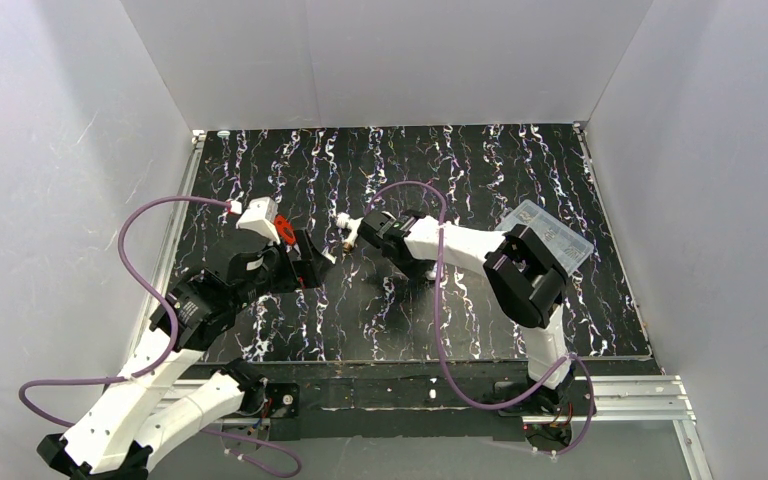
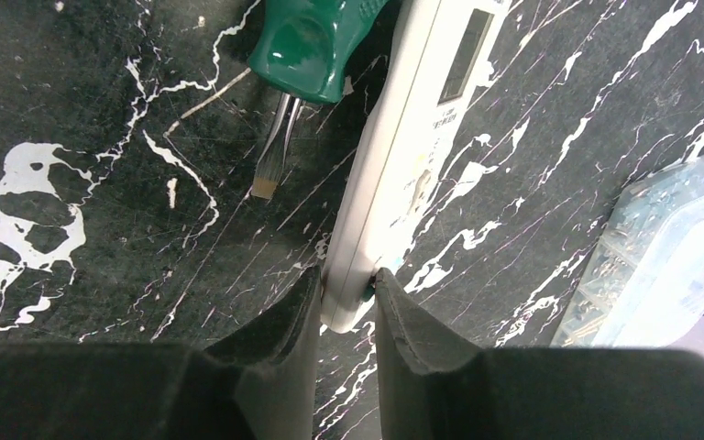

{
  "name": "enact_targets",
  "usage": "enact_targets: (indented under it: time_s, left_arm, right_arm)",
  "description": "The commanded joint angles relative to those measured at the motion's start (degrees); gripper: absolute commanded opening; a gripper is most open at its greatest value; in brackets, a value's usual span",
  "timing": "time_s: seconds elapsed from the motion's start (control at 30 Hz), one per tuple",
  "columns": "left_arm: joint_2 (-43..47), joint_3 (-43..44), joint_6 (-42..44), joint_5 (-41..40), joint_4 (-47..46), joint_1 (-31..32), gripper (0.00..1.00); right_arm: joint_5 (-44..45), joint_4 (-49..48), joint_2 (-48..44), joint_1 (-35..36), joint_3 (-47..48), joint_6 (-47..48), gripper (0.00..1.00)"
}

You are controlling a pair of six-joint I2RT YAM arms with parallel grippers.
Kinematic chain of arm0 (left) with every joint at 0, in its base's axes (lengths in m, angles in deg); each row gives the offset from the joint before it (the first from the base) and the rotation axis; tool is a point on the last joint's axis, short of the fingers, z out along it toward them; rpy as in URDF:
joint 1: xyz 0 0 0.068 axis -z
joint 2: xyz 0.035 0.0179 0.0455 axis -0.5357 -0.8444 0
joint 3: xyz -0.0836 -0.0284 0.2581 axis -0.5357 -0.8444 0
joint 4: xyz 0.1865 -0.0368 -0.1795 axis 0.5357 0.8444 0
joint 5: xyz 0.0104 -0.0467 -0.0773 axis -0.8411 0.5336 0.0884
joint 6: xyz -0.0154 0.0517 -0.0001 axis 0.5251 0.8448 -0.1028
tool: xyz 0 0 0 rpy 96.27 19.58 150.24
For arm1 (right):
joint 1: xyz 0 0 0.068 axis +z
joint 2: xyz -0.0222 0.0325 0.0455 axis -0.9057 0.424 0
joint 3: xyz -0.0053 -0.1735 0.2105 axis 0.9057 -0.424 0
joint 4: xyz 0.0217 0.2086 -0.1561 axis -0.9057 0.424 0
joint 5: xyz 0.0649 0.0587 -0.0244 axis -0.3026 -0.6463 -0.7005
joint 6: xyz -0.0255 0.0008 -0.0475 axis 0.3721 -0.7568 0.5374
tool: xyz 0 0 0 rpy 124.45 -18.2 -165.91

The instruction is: Load the batteries into the remote control

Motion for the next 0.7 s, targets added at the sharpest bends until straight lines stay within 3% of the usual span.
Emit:
enact_targets:
  time_s: [0.0, 0.27, 0.4, 0.67]
  left_arm:
    - [-0.01, 1.25, 1.69, 0.54, 0.31, 0.17, 0.98]
    - [-0.64, 2.11, 2.7, -0.38, 1.07, 0.15, 0.98]
    - [-0.76, 2.38, 2.83, -1.48, 1.92, 0.13, 0.98]
    - [-2.87, 4.74, 6.91, -5.29, 8.85, 0.1, 0.98]
  right_arm:
    - [-6.44, -2.59, -0.68, 0.4, -1.02, -0.6, 0.32]
    - [-12.17, -6.34, -6.03, 0.41, -1.44, -1.5, 0.7]
    - [-14.59, -10.39, -11.29, 0.25, -3.32, -3.02, 0.76]
    - [-22.84, -23.45, -25.76, -5.19, -11.58, -8.26, 0.78]
